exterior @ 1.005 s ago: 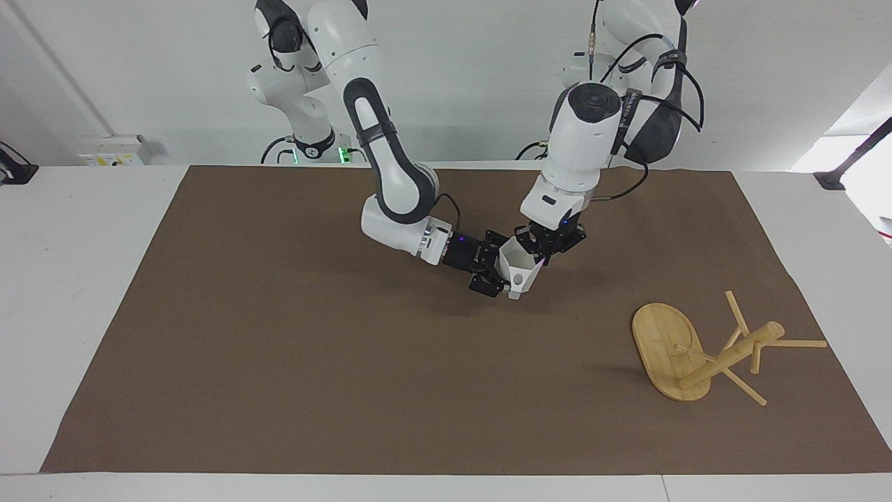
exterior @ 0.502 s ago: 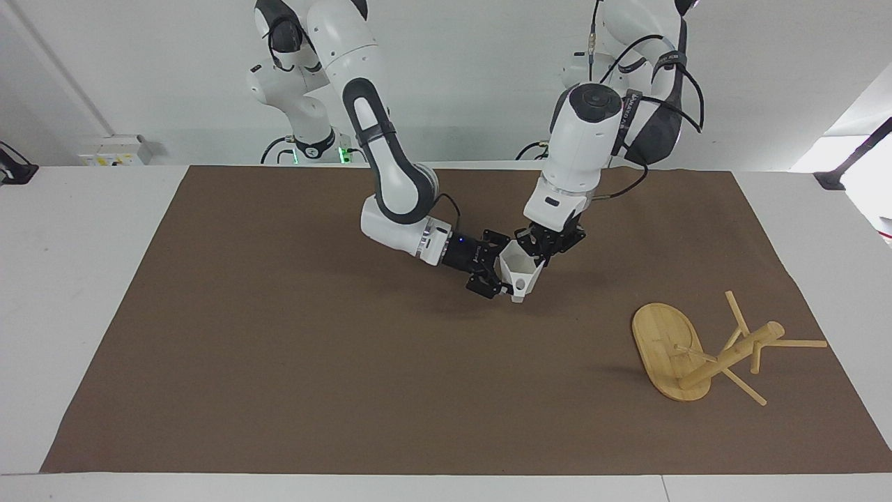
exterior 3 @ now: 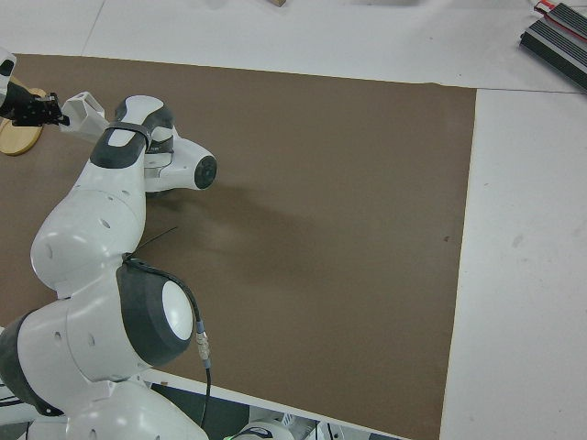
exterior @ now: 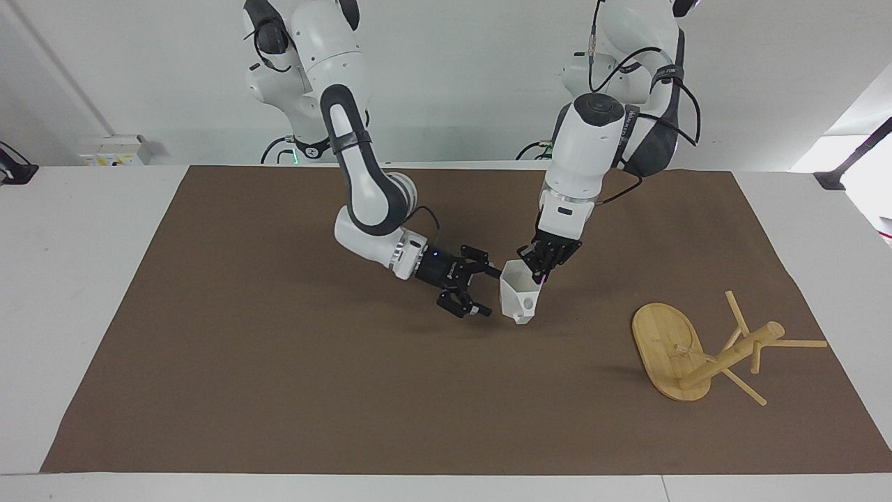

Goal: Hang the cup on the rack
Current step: 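Grasp the mug with the left gripper while the right gripper releases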

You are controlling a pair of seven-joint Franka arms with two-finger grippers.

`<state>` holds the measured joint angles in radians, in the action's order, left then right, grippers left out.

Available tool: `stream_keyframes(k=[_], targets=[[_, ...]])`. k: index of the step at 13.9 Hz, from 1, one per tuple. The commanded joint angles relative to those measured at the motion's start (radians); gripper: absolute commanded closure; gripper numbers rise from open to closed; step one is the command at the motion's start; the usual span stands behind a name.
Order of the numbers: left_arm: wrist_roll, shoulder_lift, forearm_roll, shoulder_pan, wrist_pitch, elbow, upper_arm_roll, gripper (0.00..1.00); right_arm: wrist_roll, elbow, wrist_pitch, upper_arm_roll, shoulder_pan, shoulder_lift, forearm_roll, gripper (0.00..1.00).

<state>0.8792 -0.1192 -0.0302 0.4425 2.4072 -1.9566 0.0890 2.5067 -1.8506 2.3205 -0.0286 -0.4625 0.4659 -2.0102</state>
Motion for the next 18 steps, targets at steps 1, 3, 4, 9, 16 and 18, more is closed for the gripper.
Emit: stream_keyframes(k=[1,3,4,9,16,18], targets=[[0.003,0.183,-0.016,-0.037,0.238,-0.285,-0.003,1.0,-0.031,-0.016,-0.071,0.009,0.099,-0.019,0.147,0.0],[-0.005,0.228,-0.017,-0.077,0.423,-0.39,-0.003,1.0,-0.089,-0.001,-0.13,0.009,0.186,-0.018,0.307,0.0],[-0.005,0.24,-0.019,-0.094,0.499,-0.428,-0.003,1.0,-0.133,0.016,-0.162,0.009,0.226,-0.016,0.391,0.0],[-0.081,0.28,-0.019,-0.157,0.803,-0.597,-0.002,1.0,-0.423,0.091,-0.389,0.006,0.435,-0.021,0.771,0.0],[-0.169,0.166,-0.02,-0.251,0.967,-0.556,0.003,1.0,-0.903,0.097,-0.492,0.002,0.505,-0.295,1.433,0.0],[-0.163,0.104,-0.02,-0.254,1.088,-0.565,0.001,1.0,-1.008,0.102,-0.542,0.001,0.539,-0.338,1.549,0.0]])
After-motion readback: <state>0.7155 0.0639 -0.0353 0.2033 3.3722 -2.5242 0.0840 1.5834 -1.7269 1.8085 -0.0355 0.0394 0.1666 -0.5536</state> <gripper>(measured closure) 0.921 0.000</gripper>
